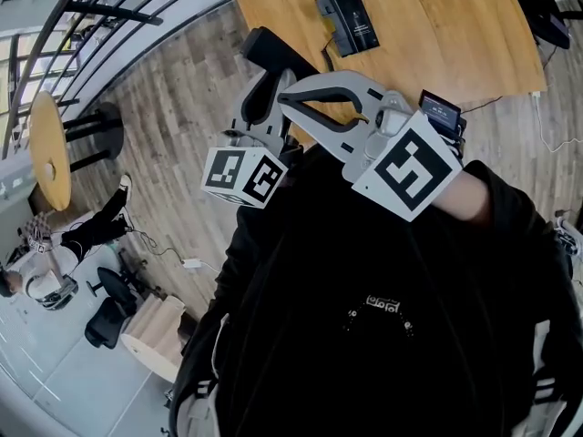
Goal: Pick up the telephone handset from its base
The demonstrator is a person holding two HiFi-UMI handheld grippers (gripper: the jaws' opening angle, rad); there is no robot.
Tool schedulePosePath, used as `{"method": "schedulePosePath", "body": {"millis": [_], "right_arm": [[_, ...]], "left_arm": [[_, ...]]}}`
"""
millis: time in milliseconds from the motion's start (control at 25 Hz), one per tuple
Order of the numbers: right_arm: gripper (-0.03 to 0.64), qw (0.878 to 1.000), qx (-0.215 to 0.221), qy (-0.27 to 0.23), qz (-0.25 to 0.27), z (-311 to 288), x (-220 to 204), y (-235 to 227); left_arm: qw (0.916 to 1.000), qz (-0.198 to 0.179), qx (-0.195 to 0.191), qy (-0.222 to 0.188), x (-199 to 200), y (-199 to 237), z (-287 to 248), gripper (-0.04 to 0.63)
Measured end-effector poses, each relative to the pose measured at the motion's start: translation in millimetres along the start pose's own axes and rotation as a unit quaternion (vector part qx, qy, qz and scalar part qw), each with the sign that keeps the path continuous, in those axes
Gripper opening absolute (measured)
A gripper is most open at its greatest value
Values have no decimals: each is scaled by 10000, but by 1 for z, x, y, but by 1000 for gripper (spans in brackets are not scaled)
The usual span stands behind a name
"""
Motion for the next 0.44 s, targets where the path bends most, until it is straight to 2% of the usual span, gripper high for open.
{"method": "schedulePosePath", "body": {"millis": [440], "right_arm": [[18, 9999, 2, 158, 50, -9, 3, 2]], "left_arm": [[9999, 138, -41, -38, 4, 12, 2, 75]]}}
Point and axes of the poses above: the fingertips, and each gripper's own axes: z backward along the fingers, y to its left, x out of its top, the point moved 2 cm from there along z, backward along the fingers, and after that the axes turned 5 degrees about -x, right-handed, at the moved point
